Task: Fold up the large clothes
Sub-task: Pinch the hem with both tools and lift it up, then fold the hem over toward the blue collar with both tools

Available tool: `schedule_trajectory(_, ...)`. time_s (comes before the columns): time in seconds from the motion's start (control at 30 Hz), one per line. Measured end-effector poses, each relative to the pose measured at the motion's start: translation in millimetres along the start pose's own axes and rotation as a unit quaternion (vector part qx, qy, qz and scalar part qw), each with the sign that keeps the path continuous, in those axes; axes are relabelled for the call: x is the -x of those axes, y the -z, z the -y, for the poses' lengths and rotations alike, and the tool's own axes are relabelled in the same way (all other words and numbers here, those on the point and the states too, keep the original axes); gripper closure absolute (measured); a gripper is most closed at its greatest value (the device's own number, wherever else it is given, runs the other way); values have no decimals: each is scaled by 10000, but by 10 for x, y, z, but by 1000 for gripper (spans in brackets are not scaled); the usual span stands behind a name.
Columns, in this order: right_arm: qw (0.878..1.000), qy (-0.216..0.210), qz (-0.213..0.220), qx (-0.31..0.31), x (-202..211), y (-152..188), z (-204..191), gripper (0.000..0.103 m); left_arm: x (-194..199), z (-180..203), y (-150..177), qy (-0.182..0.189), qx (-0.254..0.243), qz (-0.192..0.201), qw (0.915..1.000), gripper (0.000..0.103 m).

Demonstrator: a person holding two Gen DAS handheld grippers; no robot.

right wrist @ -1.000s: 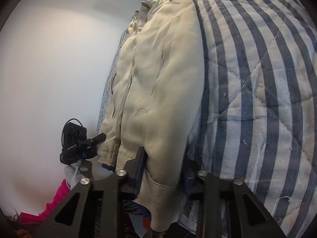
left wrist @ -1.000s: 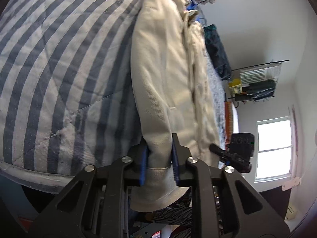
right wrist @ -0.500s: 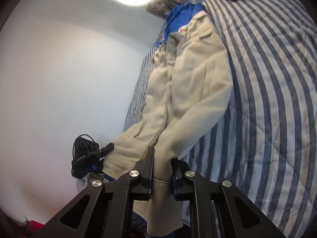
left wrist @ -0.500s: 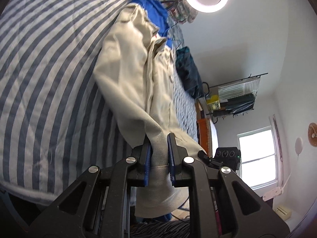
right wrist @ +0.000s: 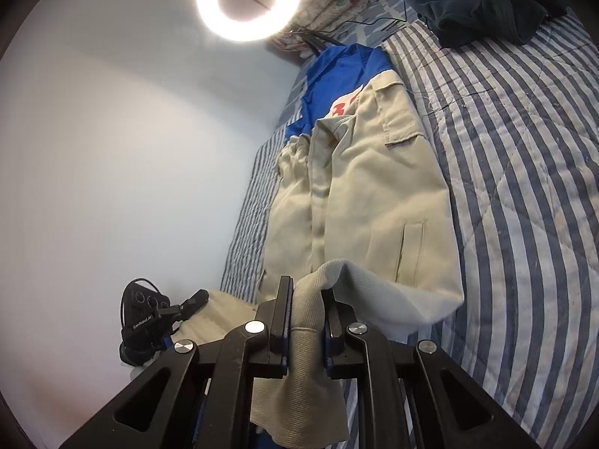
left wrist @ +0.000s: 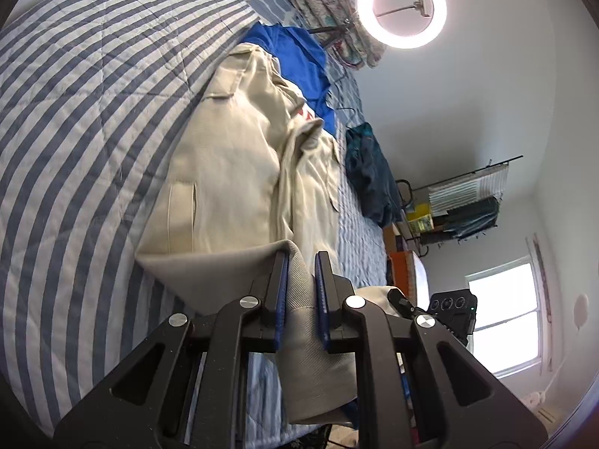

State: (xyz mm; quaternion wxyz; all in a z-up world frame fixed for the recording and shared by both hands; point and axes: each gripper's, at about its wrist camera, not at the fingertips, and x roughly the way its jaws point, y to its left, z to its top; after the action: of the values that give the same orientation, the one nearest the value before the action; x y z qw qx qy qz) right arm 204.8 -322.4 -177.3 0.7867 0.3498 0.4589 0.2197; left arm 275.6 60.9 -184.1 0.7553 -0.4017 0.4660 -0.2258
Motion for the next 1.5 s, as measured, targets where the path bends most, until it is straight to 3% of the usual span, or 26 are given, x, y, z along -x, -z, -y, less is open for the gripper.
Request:
schedule_trajectory(0.43,9976,168,-226,-630,-509,-322,439,92,-460,-208,-288,-527,79,-57,9986,91)
schedule_trajectory(0.53,9974,86,-265,-663,-540,-348,450,85,-491,-155,-313,-704,-120,-55,9974,91)
schedule_trajectory(0.6,9967,-12,-182,-791,-501,-364,488,75,-487,-144,-335,-722,-166,-55,9972,86)
schedule_trajectory(0.63,9960,-27,-74,-885,-445,-377,525,62,-474,-152,-354,-741,-147,-26,9971,81)
schedule_trajectory(0.67,9949,-86,29,-1004,-382,-397,561,45,-437,-162,-374,-730,-116,79,9972,69)
schedule_trajectory(0.7,9930,-162,126,-1159,-311,-420,615,38,-383,-178,-403,-708,-57,225,9972,57)
schedule_trajectory(0.73,9904,-282,234,-1334,-239,-444,658,32,-329,-197,-425,-664,20,338,9972,53)
schedule_trajectory(0.83,9853,-737,447,-1472,-40,-509,720,33,-168,-236,-526,-455,114,530,9975,52)
schedule_trajectory(0.93,9923,-593,475,-975,120,-537,637,37,-30,-271,-567,-484,-18,653,9967,52)
schedule_trajectory(1.1,9981,-160,268,-539,169,-382,661,49,-46,-377,-463,-493,-244,262,9981,52)
schedule_trajectory(1.27,9995,292,-96,-54,113,-235,676,49,-200,-408,-269,-748,-636,-226,9949,52)
schedule_trajectory(1.5,9910,780,-540,940,-191,-144,281,48,-478,-203,-140,-1151,-1180,-449,9853,52)
